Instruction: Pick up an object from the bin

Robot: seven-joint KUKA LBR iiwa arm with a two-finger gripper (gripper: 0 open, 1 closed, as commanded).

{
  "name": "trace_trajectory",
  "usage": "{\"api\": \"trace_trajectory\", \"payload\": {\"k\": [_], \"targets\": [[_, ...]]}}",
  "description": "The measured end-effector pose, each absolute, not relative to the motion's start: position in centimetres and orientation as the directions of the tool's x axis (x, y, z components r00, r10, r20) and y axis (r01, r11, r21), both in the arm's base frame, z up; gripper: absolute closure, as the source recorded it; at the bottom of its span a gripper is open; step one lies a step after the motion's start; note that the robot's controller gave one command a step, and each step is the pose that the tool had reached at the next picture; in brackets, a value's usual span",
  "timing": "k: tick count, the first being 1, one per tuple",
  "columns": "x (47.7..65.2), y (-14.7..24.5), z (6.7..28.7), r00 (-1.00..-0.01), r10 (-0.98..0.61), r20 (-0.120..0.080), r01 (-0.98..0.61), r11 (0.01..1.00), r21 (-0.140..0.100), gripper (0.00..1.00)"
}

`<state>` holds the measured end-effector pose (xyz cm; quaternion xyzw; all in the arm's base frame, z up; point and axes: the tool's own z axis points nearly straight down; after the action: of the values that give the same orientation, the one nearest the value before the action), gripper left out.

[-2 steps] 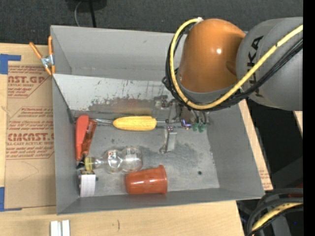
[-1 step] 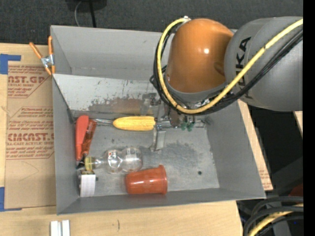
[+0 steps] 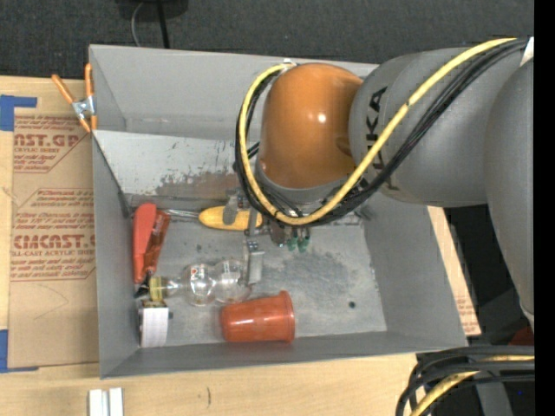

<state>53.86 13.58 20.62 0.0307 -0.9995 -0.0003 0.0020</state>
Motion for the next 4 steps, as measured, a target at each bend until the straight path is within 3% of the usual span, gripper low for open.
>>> {"api": "trace_trajectory", "payload": {"k": [1,2,3,4], "targets": [[53.8,14.3,19.9,-0.998,-0.065,0.006,-0.065,0.998,0.002,0.0],[53.9,12.3,22.8,-0.995,-0.098,-0.003,-0.098,0.995,0.003,0.0],[52.9,11.4,17.1,-0.987,-0.159,-0.004,-0.16,0.987,0.001,0.0],[52.4,11.4,15.5,-0.984,-0.177,-0.003,-0.177,0.984,0.002,0.0]]}}
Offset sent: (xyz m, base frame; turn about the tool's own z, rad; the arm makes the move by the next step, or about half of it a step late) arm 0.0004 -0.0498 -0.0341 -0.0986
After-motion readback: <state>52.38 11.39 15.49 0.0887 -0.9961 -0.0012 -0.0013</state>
